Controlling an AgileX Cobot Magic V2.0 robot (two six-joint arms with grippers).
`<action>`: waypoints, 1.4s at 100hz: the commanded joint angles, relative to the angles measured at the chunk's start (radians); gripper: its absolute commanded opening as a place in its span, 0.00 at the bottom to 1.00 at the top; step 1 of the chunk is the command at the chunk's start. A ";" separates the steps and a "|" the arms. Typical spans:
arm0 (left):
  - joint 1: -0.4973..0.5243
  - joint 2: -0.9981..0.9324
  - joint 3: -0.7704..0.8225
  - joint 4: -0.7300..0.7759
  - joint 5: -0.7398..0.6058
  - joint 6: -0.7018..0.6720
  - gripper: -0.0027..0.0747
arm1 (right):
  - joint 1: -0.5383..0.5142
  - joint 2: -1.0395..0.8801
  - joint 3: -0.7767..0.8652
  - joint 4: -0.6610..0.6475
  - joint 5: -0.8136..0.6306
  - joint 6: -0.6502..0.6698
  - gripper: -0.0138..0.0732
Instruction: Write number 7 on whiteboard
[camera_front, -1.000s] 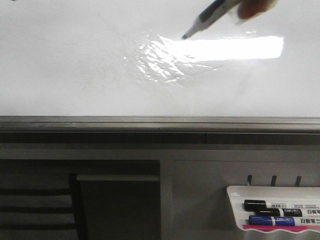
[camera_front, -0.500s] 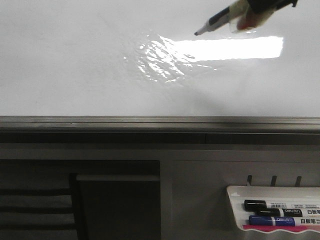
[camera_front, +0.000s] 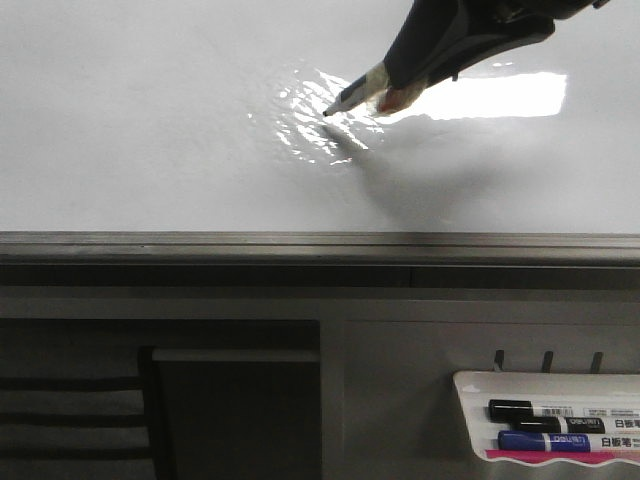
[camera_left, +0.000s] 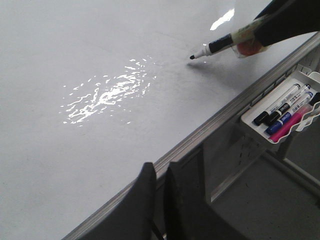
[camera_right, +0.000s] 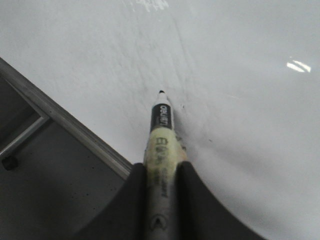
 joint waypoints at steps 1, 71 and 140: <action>0.004 0.000 -0.024 -0.023 -0.075 -0.009 0.03 | -0.009 -0.008 -0.036 0.013 -0.089 0.000 0.09; 0.004 0.000 -0.024 -0.018 -0.077 -0.009 0.02 | -0.124 -0.030 -0.030 -0.007 0.079 0.000 0.09; -0.164 0.077 -0.112 -0.041 0.021 0.173 0.02 | 0.102 -0.180 -0.009 -0.003 0.147 -0.154 0.09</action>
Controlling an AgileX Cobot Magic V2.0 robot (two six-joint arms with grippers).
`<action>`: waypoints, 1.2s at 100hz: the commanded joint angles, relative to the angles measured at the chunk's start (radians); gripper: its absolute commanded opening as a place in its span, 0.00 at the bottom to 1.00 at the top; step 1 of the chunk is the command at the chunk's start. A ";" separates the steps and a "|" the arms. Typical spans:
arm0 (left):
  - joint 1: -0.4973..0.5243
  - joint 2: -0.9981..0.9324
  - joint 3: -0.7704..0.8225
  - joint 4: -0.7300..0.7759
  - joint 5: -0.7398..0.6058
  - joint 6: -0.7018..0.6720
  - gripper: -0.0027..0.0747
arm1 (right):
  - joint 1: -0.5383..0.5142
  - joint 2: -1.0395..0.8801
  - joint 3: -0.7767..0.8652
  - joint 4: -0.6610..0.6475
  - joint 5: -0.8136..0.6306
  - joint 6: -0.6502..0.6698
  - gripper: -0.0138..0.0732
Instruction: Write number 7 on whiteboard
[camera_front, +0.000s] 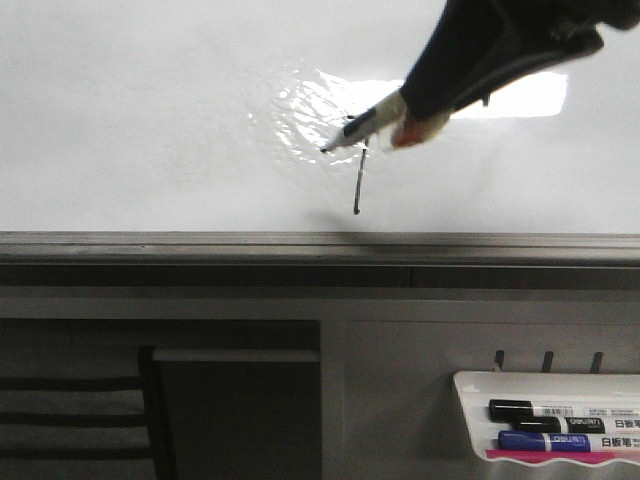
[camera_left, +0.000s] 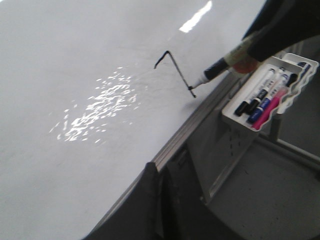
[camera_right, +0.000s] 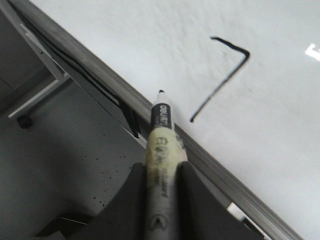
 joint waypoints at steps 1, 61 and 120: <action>-0.060 0.039 -0.062 -0.026 -0.023 0.027 0.02 | 0.038 -0.072 -0.065 0.001 0.015 -0.104 0.09; -0.356 0.396 -0.235 -0.026 -0.072 0.280 0.44 | 0.108 -0.180 -0.142 0.001 0.340 -0.531 0.09; -0.379 0.490 -0.274 -0.026 -0.117 0.280 0.31 | 0.108 -0.180 -0.142 0.001 0.325 -0.531 0.09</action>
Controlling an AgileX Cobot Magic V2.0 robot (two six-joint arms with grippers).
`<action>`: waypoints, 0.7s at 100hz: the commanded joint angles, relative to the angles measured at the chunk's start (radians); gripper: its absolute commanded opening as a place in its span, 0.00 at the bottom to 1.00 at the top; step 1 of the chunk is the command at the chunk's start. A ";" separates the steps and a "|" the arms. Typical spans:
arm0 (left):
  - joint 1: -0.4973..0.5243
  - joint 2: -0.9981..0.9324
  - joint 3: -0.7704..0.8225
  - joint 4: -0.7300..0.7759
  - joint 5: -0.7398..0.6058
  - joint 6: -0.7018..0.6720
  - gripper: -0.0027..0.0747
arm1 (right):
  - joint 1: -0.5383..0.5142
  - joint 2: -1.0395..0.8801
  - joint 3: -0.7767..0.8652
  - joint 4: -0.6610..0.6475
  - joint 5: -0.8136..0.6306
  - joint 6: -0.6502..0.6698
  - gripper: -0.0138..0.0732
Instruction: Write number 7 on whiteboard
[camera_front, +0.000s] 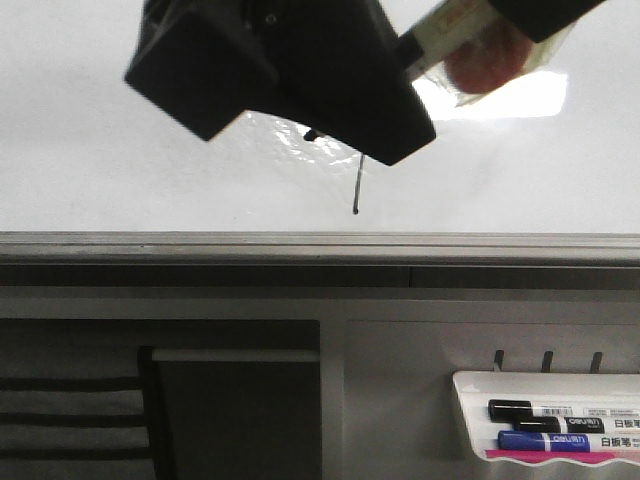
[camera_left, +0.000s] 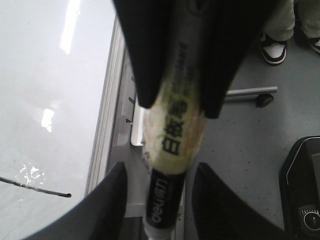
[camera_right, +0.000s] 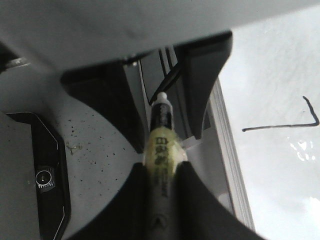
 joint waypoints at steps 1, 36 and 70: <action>-0.008 -0.023 -0.036 -0.024 -0.058 0.001 0.31 | 0.000 -0.017 -0.036 0.009 -0.060 -0.015 0.09; -0.008 -0.023 -0.036 -0.024 -0.057 0.001 0.04 | 0.000 -0.017 -0.036 0.009 -0.049 -0.015 0.15; 0.013 -0.037 -0.036 -0.017 -0.006 -0.023 0.01 | -0.008 -0.039 -0.037 -0.050 -0.030 0.083 0.60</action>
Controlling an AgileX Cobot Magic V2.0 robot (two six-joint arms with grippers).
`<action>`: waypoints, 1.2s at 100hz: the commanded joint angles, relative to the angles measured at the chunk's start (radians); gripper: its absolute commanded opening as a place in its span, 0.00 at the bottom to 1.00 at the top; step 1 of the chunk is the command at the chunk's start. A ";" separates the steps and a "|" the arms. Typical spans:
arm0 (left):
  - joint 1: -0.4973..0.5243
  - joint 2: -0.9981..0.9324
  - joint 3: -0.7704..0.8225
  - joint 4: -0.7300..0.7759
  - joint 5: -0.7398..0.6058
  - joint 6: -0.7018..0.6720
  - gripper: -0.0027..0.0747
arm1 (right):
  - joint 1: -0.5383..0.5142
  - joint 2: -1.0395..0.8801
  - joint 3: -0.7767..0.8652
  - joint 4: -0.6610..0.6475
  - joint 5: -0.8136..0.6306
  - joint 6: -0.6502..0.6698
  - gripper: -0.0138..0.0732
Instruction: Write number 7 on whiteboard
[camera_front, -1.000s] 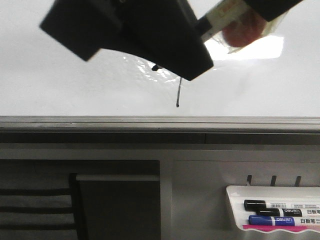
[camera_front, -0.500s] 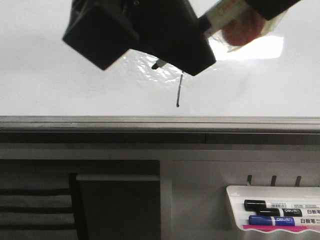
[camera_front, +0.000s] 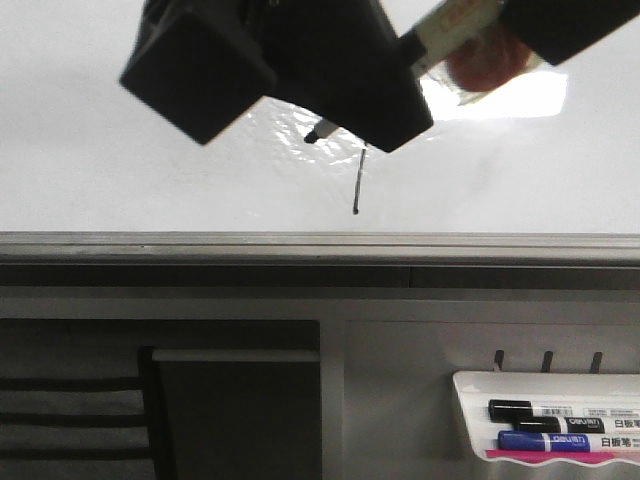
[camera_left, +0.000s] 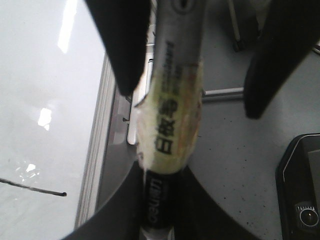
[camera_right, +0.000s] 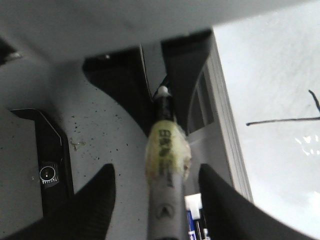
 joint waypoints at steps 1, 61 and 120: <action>0.013 -0.036 -0.036 -0.016 -0.019 -0.026 0.01 | -0.009 -0.035 -0.037 -0.039 -0.049 0.065 0.60; 0.591 -0.143 -0.004 0.288 0.185 -0.723 0.01 | -0.186 -0.197 -0.031 -0.188 -0.035 0.293 0.60; 0.840 -0.029 0.097 0.122 -0.030 -0.772 0.01 | -0.186 -0.193 0.046 -0.184 -0.048 0.293 0.60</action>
